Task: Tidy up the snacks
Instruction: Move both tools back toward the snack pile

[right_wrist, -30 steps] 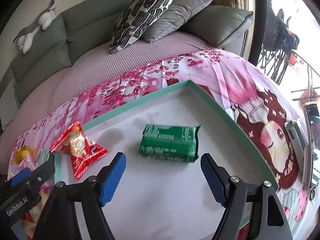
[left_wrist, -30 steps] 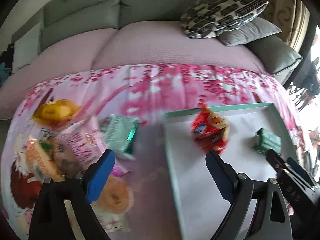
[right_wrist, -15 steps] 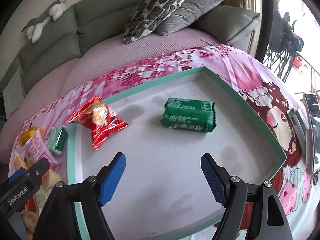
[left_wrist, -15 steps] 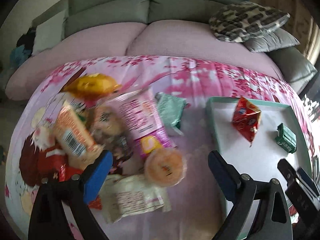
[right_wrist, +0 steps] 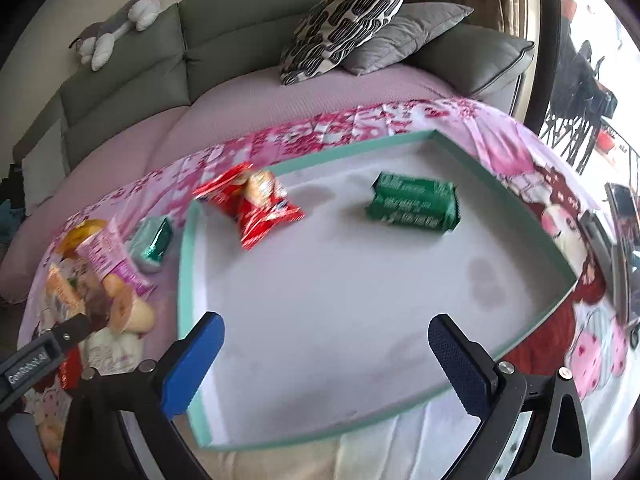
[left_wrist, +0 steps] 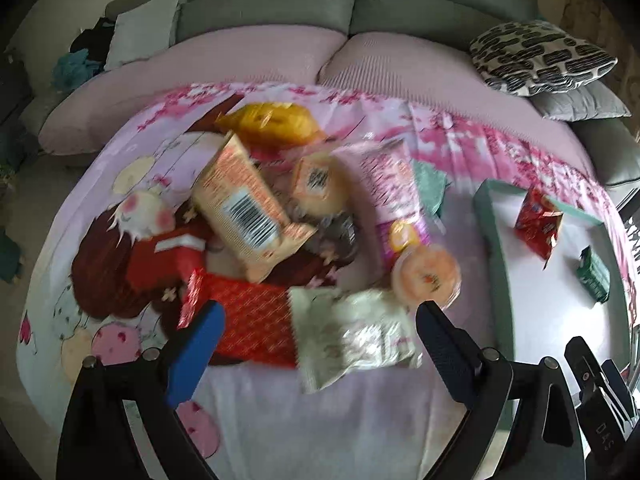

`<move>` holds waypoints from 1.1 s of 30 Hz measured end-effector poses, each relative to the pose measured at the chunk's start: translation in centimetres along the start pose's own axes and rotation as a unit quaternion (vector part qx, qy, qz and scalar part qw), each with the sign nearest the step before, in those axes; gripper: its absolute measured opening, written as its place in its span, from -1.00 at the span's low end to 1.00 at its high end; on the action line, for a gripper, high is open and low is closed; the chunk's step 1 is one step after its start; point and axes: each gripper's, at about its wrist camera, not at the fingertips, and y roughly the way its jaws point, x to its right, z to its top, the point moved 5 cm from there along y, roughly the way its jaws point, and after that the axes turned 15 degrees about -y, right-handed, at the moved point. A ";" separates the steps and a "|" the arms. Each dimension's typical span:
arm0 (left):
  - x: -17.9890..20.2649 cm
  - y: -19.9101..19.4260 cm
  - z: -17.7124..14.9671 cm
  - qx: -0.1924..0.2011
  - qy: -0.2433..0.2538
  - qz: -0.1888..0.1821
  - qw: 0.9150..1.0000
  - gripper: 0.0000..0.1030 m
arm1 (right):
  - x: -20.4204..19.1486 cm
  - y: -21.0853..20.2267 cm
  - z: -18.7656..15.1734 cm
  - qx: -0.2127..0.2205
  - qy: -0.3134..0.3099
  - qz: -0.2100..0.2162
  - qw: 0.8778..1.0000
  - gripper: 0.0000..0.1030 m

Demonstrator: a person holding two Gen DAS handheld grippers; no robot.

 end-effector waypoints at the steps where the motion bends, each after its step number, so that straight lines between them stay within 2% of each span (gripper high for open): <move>1: -0.3 -0.1 -0.2 -0.002 0.002 0.003 1.000 0.87 | -0.5 -0.1 -0.2 -0.003 -0.002 0.003 1.000 1.00; 8: -2.2 -1.0 -0.7 0.001 0.009 0.009 1.000 0.87 | -3.6 -0.7 -1.1 -0.009 -0.025 0.009 1.000 1.00; 13: -3.9 -1.6 0.1 0.015 0.007 0.028 0.999 0.87 | -5.7 -0.8 -1.0 -0.005 -0.056 0.017 0.998 1.00; 21: -7.0 -1.6 1.8 0.007 -0.031 0.018 0.999 0.87 | -7.0 -0.7 -0.5 0.005 -0.076 0.024 0.997 1.00; 26: -10.0 -1.3 2.9 0.001 -0.076 0.013 0.997 0.87 | -9.1 -0.9 0.0 0.015 -0.104 0.035 0.994 1.00; 29: -12.0 -0.6 3.3 -0.008 -0.102 0.021 0.995 0.87 | -11.4 -0.9 0.2 0.023 -0.133 0.051 0.990 1.00; 33: -13.0 0.3 3.1 -0.026 -0.119 0.014 0.992 0.87 | -14.5 -0.4 0.1 0.020 -0.159 0.098 0.982 1.00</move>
